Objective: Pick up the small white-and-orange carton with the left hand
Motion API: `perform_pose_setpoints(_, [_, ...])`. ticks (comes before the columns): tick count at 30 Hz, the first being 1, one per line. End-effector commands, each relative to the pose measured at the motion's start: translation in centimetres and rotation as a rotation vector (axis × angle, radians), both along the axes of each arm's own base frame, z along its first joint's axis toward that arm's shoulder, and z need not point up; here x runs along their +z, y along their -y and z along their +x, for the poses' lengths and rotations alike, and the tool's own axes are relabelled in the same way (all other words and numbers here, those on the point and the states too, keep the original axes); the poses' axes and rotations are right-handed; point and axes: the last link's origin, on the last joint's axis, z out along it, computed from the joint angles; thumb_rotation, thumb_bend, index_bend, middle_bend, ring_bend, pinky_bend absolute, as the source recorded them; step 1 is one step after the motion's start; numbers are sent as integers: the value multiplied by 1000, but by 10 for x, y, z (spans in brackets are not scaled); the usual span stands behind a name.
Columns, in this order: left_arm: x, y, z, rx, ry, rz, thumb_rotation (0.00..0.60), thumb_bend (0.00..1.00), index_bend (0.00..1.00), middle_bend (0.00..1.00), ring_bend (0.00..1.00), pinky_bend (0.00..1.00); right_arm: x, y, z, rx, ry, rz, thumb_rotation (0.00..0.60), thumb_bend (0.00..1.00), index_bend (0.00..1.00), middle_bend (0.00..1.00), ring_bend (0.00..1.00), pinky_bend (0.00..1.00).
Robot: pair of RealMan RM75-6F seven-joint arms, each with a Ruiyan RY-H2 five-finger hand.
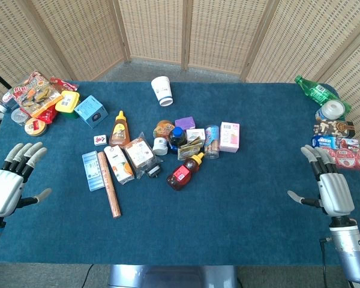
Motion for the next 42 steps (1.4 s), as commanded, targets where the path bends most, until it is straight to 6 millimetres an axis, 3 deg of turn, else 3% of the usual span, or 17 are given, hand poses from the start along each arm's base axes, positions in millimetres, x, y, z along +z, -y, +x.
perform_pose_setpoints(1, [0,0,0,0,-2,-3,600,224,33,0,0,0,0,0,0,0,-1,1,600,0,0,0,0,0])
perform_pose_setpoints(12, [-8,-12,12,-38,-28,-78,600,223,34,0,0,0,0,0,1,-1,-2,-7,600,0,0,0,0,0])
perform_pose_setpoints(31, [-57,-67,64,-122,-316,-353,600,223,109,0,0,18,1,0,0,-14,1,-10,600,0,0,0,0,0])
perform_pose_setpoints(42, [-73,-75,60,-140,-501,-450,600,224,131,0,0,81,1,1,-1,-17,0,-11,600,0,0,0,0,0])
